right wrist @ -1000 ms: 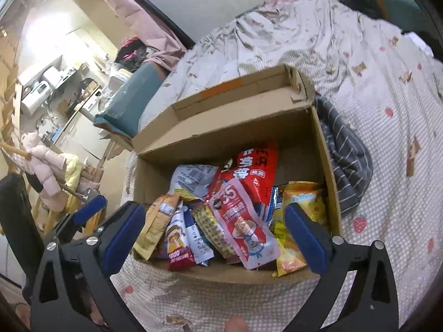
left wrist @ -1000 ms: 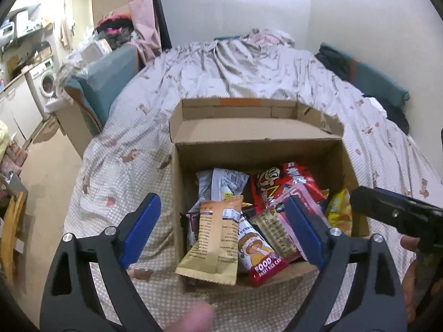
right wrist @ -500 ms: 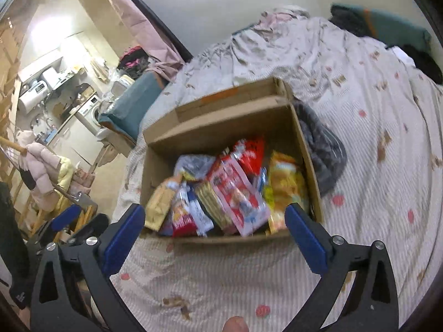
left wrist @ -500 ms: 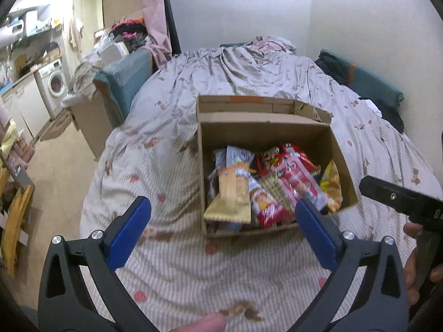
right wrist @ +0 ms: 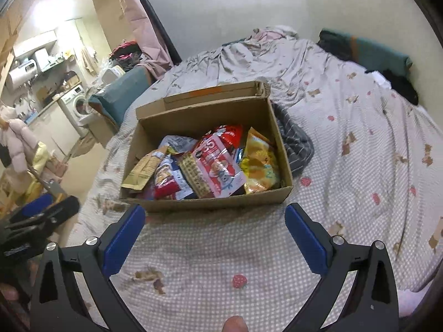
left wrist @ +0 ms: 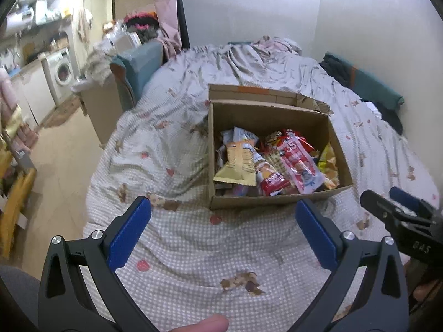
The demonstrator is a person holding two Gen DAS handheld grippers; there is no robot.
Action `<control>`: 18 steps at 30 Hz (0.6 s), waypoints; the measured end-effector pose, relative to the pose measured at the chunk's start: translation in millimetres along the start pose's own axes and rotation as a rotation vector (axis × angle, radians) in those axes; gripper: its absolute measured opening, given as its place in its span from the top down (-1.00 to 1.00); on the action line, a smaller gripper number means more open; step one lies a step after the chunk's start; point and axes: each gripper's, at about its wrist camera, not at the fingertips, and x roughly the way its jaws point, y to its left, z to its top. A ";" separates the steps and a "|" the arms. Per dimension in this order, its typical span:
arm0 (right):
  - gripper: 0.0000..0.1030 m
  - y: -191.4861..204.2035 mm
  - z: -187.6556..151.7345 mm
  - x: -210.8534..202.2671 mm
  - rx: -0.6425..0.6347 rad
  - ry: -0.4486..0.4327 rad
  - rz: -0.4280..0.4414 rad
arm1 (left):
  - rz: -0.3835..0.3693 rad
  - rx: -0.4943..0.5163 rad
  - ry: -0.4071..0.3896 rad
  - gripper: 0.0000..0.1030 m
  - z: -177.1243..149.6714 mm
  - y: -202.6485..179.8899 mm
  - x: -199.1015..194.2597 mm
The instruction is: Organize snacks
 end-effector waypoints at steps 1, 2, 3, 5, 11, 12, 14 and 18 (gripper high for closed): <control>-1.00 0.3 -0.6 3.9 -0.002 0.004 -0.011 | 0.015 0.002 -0.005 -0.99 -1.6 -1.1 0.6; -1.00 -0.4 -1.1 8.3 0.002 0.016 -0.013 | 0.014 -0.002 -0.002 -0.99 -1.1 -0.6 3.0; -1.00 -0.9 -1.5 11.7 0.009 0.025 -0.013 | 0.004 -0.010 0.010 -0.99 -1.4 -0.3 6.0; -1.00 -1.3 -2.0 15.5 0.014 0.029 -0.016 | -0.004 -0.025 0.024 -0.99 -0.9 1.5 9.9; -1.00 0.5 -5.0 17.5 -0.006 0.036 -0.024 | -0.007 -0.067 0.052 -0.99 -1.9 7.7 15.9; -1.00 0.6 -4.9 17.5 -0.007 0.035 -0.025 | -0.006 -0.065 0.052 -0.99 -2.3 7.5 15.9; -1.00 0.4 -4.9 17.5 -0.004 0.033 -0.027 | 0.000 -0.065 0.048 -0.99 -2.7 7.6 15.4; -1.00 -1.2 -4.6 17.3 0.006 0.035 -0.028 | -0.003 -0.062 0.051 -0.99 -4.2 6.8 16.6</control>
